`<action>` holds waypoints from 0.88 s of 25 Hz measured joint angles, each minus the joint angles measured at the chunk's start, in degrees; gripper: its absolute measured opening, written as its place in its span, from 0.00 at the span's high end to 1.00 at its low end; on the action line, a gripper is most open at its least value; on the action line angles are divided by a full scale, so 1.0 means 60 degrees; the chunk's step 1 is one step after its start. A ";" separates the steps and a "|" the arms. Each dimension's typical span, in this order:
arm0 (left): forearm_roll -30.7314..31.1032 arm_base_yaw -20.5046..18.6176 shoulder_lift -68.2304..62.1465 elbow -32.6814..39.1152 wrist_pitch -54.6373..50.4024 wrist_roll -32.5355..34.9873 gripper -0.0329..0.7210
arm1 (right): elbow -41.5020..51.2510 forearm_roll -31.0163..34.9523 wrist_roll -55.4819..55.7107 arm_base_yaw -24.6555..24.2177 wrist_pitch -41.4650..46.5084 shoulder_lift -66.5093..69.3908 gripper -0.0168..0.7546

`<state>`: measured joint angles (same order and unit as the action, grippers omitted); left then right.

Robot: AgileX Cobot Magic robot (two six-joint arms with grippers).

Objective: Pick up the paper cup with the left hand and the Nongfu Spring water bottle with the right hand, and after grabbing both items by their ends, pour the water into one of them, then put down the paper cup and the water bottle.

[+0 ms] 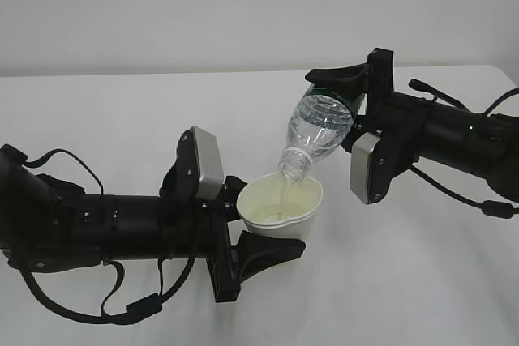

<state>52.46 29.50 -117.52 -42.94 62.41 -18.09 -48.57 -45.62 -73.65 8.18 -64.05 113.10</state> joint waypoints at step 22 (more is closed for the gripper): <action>0.0017 0.0000 0.0000 0.0000 -0.0320 -0.0121 0.35 | 0.0000 0.0022 -0.0015 0.0000 -0.0016 0.0000 0.37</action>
<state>52.56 29.50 -117.52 -42.94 60.49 -18.82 -48.57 -45.49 -73.74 8.18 -64.15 113.10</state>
